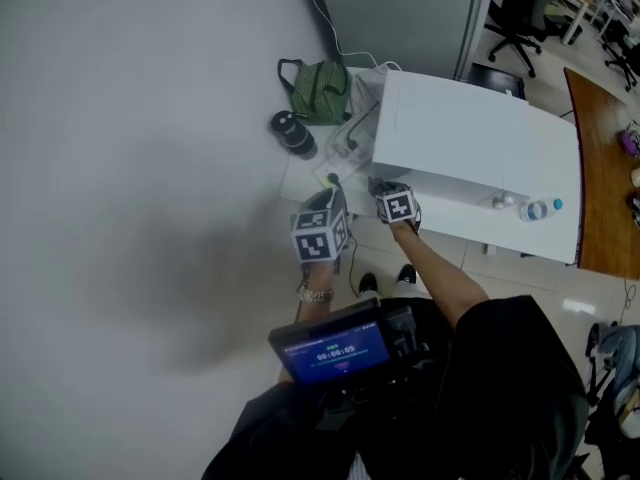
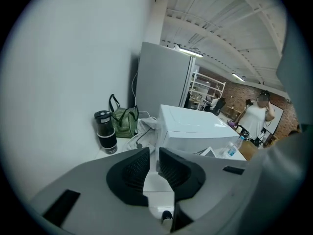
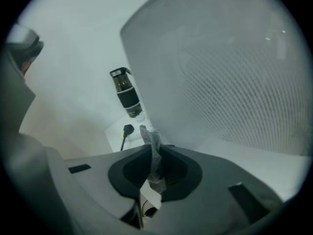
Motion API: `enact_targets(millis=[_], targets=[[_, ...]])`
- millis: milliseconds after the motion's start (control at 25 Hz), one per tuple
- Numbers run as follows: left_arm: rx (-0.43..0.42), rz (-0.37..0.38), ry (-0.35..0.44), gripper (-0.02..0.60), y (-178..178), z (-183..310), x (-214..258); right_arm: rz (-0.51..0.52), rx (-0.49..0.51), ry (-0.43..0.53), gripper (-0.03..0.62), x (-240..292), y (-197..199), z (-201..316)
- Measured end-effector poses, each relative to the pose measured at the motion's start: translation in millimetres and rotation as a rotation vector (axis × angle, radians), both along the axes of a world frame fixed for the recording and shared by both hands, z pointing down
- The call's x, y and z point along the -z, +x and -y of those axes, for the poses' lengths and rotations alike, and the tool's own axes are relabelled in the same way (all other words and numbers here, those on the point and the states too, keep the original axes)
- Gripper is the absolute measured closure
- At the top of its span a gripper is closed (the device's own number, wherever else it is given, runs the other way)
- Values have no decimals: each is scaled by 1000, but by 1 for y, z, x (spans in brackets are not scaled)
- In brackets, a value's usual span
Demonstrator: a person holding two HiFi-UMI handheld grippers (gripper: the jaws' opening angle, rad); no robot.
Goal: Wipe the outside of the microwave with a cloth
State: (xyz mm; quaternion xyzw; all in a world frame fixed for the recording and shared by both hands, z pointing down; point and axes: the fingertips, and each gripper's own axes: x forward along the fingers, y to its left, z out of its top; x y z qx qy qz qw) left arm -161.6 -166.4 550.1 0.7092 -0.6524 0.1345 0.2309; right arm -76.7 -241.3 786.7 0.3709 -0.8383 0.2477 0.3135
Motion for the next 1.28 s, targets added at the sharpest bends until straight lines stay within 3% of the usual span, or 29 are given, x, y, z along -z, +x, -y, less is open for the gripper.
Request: enact_targets(millis=[160, 240, 480, 600, 680, 760, 840, 960, 1040, 1160, 1280], targets=[[14, -4, -12, 531, -1, -5, -2, -25, -112, -137, 560, -35, 64, 1], [-10, -6, -11, 531, 8, 1, -1, -30, -162, -161, 560, -40, 105, 0], [-143, -48, 32, 531, 70, 31, 10, -127, -375, -138, 560, -36, 259, -1], [-224, -65, 49, 531, 105, 41, 15, -191, -429, -75, 560, -24, 308, 3], [-271, -75, 53, 531, 125, 44, 15, -203, -455, -90, 560, -24, 326, -1], [-303, -88, 60, 531, 137, 47, 16, -152, -417, -127, 560, -18, 318, -12], [-309, -99, 69, 531, 139, 51, 16, -30, -267, -101, 562, 17, 273, -23], [-265, -107, 82, 531, 120, 58, 17, 278, 47, 59, 562, 135, 175, -31], [-218, -105, 85, 531, 98, 59, 17, 381, 172, 224, 562, 217, 132, -13], [-142, -98, 88, 531, 65, 55, 17, 360, 122, 385, 560, 281, 107, 64], [-72, -80, 98, 531, 38, 47, 23, 241, -12, 261, 560, 266, 88, 152]])
